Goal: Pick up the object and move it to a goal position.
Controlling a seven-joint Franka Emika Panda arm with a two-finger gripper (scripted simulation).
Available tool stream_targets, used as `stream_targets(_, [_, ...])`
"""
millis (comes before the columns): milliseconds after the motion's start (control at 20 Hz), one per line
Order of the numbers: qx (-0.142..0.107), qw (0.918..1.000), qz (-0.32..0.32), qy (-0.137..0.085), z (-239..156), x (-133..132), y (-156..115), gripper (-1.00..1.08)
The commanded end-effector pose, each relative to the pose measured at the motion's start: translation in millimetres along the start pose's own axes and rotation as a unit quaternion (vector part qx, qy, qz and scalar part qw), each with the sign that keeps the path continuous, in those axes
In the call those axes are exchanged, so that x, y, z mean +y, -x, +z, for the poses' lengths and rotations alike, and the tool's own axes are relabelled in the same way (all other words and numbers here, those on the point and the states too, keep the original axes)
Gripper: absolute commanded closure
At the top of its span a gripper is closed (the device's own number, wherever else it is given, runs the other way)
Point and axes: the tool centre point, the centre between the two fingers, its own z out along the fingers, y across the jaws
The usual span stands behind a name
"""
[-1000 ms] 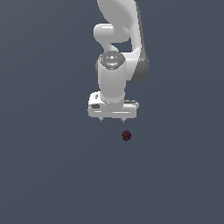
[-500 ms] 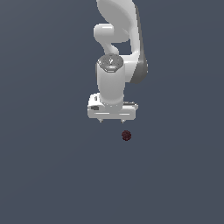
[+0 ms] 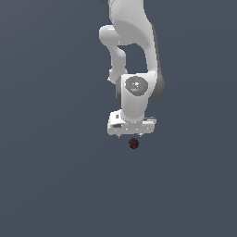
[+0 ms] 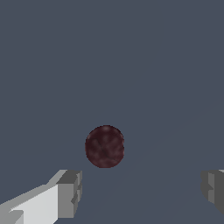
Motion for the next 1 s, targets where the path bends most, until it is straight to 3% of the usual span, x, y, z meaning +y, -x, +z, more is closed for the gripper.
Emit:
stream_targets(0, [0.0, 0.9999, -0.013, 0.0, 14, -14, 0, -0.92])
stream_targets(300, [0.0, 0.9996, -0.028, 0.0, 30, -30, 0, -0.92])
stream_targets(600, [0.0, 0.9996, -0.027, 0.0, 36, -29, 1, -0.92])
stream_targets(950, [0.0, 0.9996, -0.028, 0.0, 70, -30, 2, -0.92])
